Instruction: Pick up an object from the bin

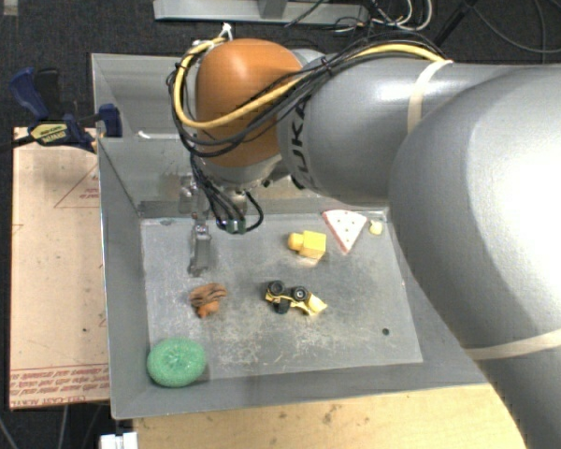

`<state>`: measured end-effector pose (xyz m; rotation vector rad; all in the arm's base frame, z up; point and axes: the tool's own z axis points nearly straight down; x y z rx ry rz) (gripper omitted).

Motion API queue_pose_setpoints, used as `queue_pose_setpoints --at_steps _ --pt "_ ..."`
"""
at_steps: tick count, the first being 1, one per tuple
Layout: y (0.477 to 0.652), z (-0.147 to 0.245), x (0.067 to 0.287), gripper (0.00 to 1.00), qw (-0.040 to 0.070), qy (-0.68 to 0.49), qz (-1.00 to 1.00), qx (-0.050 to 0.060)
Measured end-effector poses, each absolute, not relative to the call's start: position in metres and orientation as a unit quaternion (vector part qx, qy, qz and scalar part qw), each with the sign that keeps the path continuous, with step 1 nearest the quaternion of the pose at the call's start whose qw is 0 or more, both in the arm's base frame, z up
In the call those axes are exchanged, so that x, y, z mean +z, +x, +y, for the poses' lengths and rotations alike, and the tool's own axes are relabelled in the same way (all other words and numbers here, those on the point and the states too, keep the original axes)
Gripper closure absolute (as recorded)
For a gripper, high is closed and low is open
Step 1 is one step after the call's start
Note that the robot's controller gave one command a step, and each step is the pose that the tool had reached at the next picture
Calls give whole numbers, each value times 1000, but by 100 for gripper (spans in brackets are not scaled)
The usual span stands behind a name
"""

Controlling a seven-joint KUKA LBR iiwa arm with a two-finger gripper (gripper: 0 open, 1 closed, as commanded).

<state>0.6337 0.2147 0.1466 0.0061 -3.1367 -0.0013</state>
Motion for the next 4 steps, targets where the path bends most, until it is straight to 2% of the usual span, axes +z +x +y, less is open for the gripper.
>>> queue_pose_setpoints --at_steps 1,2,3,4 --pt "635 214 152 0 -1 0 -1000 -1" --pt "588 179 110 0 -3 34 -999 -1" --pt "578 168 80 0 2 70 -998 0" --pt "585 193 70 100 -1 231 -973 -1"
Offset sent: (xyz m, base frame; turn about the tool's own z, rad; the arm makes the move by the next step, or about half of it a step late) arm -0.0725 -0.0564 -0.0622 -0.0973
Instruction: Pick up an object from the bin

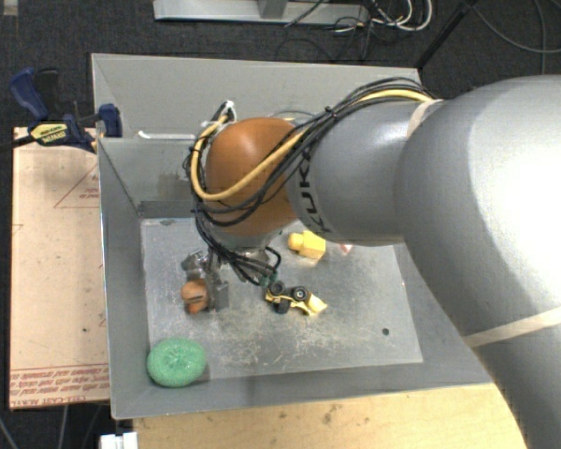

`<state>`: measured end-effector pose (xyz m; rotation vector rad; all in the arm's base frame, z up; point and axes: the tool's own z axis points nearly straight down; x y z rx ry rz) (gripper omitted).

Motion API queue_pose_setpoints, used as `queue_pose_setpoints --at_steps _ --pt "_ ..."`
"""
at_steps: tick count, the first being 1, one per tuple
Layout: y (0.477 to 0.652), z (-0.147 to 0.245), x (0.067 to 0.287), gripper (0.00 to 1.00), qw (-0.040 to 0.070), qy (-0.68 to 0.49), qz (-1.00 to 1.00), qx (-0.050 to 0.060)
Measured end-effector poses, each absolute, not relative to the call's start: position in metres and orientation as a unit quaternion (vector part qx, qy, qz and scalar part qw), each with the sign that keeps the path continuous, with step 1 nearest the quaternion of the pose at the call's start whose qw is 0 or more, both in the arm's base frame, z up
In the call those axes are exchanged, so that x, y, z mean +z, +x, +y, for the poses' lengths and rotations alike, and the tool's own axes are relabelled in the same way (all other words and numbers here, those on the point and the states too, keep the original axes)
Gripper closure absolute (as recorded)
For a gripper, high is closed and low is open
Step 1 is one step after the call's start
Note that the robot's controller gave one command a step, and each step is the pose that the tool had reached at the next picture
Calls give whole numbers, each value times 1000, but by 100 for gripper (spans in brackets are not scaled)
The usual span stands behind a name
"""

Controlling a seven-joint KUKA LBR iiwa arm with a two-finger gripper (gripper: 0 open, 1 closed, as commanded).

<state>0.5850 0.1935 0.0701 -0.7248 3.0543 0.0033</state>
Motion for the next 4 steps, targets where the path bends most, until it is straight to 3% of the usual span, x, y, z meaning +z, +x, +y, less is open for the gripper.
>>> queue_pose_setpoints --at_steps 1,2,3,4 --pt "585 193 70 100 1 -231 973 1" --pt "575 191 196 100 2 -233 972 1" --pt "575 191 196 100 1 -233 972 1" --pt "587 177 241 100 -1 -240 971 1"
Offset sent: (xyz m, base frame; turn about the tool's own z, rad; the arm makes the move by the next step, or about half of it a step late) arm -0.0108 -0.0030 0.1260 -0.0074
